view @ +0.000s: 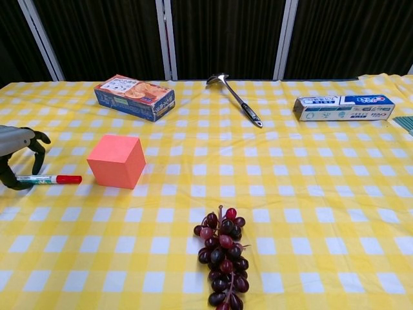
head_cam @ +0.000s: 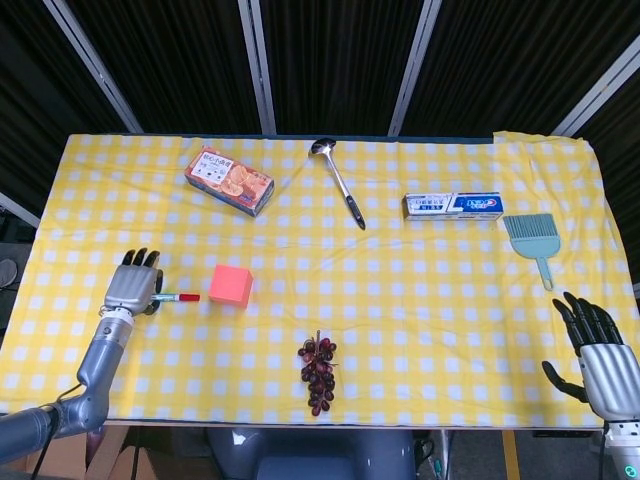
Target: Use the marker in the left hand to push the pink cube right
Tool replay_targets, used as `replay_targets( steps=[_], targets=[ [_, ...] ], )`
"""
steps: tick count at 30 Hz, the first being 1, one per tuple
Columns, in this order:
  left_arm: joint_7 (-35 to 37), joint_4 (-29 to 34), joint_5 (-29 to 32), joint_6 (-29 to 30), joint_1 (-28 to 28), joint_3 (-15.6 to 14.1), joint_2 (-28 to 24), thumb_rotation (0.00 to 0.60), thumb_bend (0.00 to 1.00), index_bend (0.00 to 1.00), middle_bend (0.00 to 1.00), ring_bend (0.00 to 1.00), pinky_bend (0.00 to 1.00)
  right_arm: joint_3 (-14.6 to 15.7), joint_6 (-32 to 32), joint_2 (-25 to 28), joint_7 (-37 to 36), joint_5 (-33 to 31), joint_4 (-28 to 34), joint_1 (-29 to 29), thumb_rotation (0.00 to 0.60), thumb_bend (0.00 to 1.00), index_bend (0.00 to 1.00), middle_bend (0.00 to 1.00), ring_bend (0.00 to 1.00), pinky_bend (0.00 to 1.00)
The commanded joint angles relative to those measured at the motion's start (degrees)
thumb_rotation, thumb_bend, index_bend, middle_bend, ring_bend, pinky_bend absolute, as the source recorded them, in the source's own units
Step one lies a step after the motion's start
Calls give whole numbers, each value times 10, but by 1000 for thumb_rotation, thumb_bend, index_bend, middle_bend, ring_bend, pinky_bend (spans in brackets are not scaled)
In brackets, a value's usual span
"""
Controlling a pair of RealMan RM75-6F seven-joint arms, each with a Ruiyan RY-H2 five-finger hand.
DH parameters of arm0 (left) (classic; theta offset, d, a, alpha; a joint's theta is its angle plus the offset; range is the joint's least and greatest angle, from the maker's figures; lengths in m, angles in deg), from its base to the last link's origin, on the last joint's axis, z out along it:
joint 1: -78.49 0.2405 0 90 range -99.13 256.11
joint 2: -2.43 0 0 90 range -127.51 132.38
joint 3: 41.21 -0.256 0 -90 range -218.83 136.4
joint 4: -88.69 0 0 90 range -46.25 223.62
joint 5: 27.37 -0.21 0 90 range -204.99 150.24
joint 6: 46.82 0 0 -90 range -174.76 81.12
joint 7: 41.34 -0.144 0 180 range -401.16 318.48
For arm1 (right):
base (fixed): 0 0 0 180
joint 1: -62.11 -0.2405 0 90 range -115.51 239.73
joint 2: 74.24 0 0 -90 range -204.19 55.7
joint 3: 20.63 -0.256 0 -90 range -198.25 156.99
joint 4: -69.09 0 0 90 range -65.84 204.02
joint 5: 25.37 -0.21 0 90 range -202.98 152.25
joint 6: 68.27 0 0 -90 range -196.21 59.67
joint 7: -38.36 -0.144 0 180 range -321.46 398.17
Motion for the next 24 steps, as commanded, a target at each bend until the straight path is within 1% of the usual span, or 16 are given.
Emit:
replay_targets(
  steps=[1, 7, 12, 18, 24],
  targets=[
    [1, -1, 0, 1, 0, -1, 1, 600, 372, 564, 82, 0, 8, 0, 0, 0, 0, 0, 0, 0, 600, 343, 0, 0, 0, 87],
    [-1, -3, 3, 0, -2, -6, 1, 600, 438, 579, 85, 0, 8, 0, -1, 0, -2, -1, 2, 0, 600, 343, 0, 0, 0, 87],
    [2, -3, 4, 2, -2, -8, 1, 600, 457, 593, 90, 0, 8, 0, 0, 1, -3, 0, 3, 1, 600, 343, 0, 0, 0, 87],
    [16, 8, -2, 13, -4, 3, -9, 600, 463, 596, 91, 0, 8, -1, 2, 1, -7, 0, 1, 1, 600, 344, 0, 0, 0, 87],
    [15, 15, 3, 14, -13, 14, -23, 600, 469, 600, 95, 0, 8, 0, 3, 0, -8, 2, 1, 1, 600, 343, 0, 0, 0, 87]
  ],
)
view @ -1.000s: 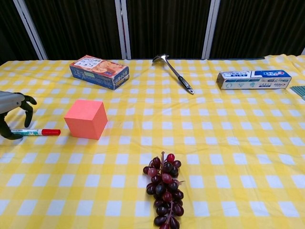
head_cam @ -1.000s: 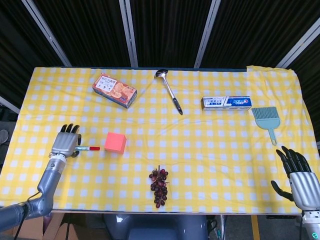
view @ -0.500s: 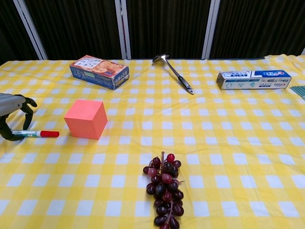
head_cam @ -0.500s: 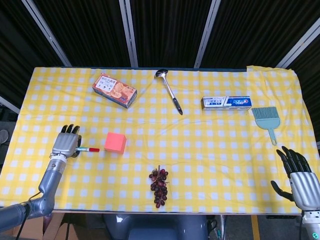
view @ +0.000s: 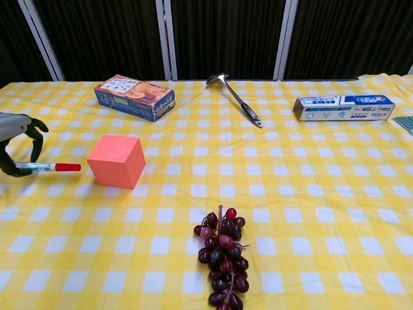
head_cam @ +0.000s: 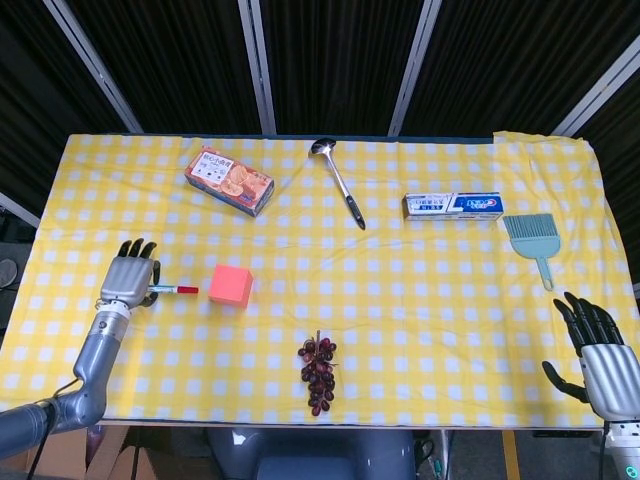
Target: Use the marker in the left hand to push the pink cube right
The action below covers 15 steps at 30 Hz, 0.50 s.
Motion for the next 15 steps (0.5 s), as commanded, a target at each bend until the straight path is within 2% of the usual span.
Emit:
replay_targets(
  steps=[1, 15],
  targets=[
    [-1, 0, 5, 0, -3, 4, -4, 600, 469, 601, 95, 0, 8, 0, 0, 0, -1, 0, 0, 0, 600, 343, 0, 0, 0, 87],
    [-6, -15, 40, -20, -27, 15, 14, 600, 470, 604, 102, 0, 13, -1, -2, 0, -2, -2, 2, -1, 600, 343, 0, 0, 0, 87]
  ],
)
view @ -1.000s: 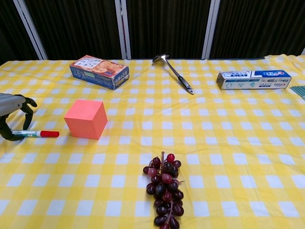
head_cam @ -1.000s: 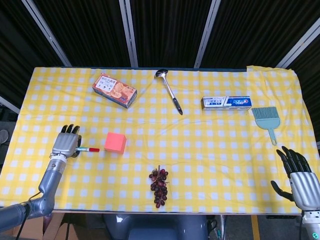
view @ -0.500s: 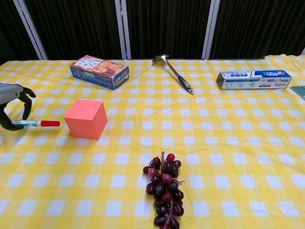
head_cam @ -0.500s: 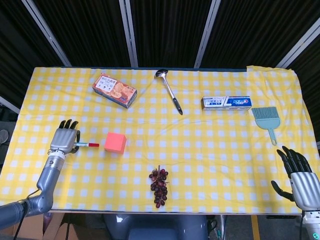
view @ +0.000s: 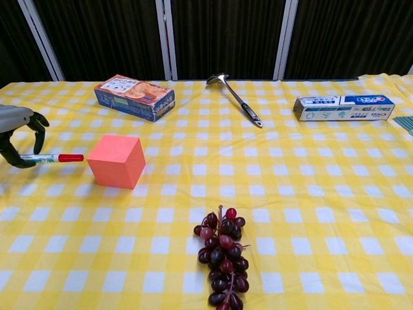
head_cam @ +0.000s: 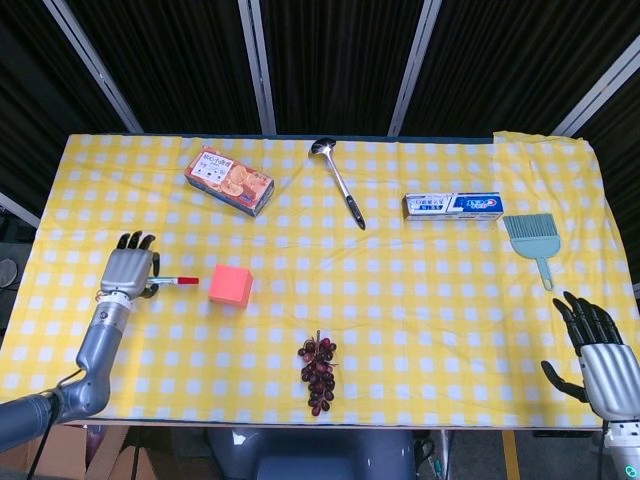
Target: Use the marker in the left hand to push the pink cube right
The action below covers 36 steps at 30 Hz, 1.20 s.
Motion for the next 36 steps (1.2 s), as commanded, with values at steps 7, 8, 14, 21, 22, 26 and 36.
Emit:
replay_targets(
  steps=[7, 8, 14, 21, 22, 26, 36],
  targets=[
    [-30, 3, 14, -2, -21, -3, 16, 600, 470, 605, 100, 0, 13, 0, 1, 1, -7, -1, 0, 1, 600, 344, 0, 0, 0, 87],
    [-31, 3, 17, -2, -22, -2, 17, 600, 470, 605, 100, 0, 13, 0, 1, 2, -8, -1, 0, 1, 600, 344, 0, 0, 0, 87],
    [-39, 11, 35, 0, -32, 2, 23, 600, 471, 605, 100, 0, 13, 0, 0, 3, -13, -1, 1, 1, 600, 343, 0, 0, 0, 87],
    [-40, 20, 36, 5, -39, 0, 28, 600, 470, 605, 99, 0, 13, 0, 0, 3, -13, -2, 2, 1, 600, 344, 0, 0, 0, 87],
    [-40, 21, 36, 5, -40, 0, 29, 600, 470, 605, 99, 0, 13, 0, 0, 3, -13, -2, 2, 1, 600, 344, 0, 0, 0, 87],
    [-41, 27, 34, 7, -43, -2, 31, 600, 470, 605, 99, 0, 13, 0, 0, 3, -13, -2, 2, 1, 600, 343, 0, 0, 0, 87],
    [-43, 47, 32, 14, -58, 1, 43, 600, 470, 604, 99, 0, 13, 0, -1, 3, -14, -2, 2, 1, 600, 343, 0, 0, 0, 87]
  ],
)
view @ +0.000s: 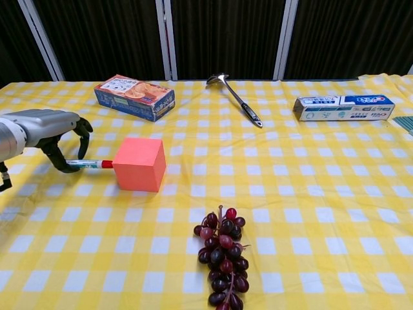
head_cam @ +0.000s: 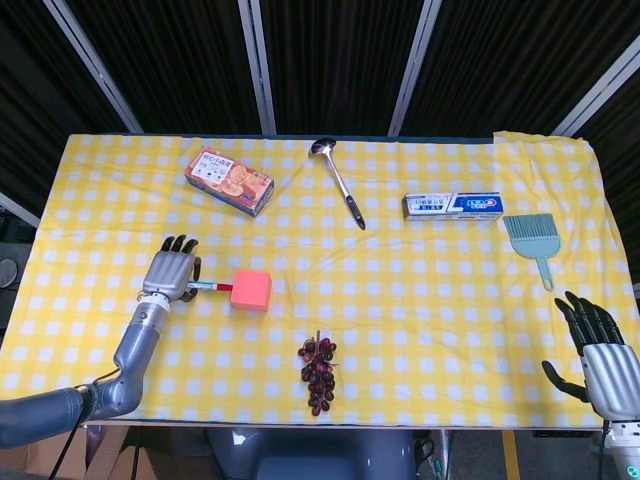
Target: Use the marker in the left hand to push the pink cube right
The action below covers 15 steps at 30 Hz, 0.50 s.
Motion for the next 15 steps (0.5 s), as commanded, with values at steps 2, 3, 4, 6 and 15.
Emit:
replay_targets(
  steps=[2, 3, 4, 6, 15],
  targets=[
    [-4, 7, 3, 3, -7, 3, 6, 600, 470, 604, 98, 0, 13, 0, 0, 1, -1, 0, 0, 0, 600, 343, 0, 0, 0, 87],
    [-6, 9, 5, 4, -10, 5, 8, 600, 470, 605, 98, 0, 13, 0, 0, 0, -1, 1, 0, 0, 600, 343, 0, 0, 0, 87],
    [-7, 12, 7, 5, -13, 6, 11, 600, 470, 605, 98, 0, 13, 0, 0, 0, -1, 1, 0, 0, 600, 343, 0, 0, 0, 87],
    [-10, 17, 11, 6, -17, 8, 14, 600, 470, 605, 98, 0, 13, 0, 0, 0, -1, 1, 0, 0, 600, 343, 0, 0, 0, 87],
    [-30, 35, 25, 15, -35, 10, 31, 600, 470, 605, 98, 0, 13, -1, 1, 1, -4, 1, -1, 0, 600, 343, 0, 0, 0, 87]
  ],
)
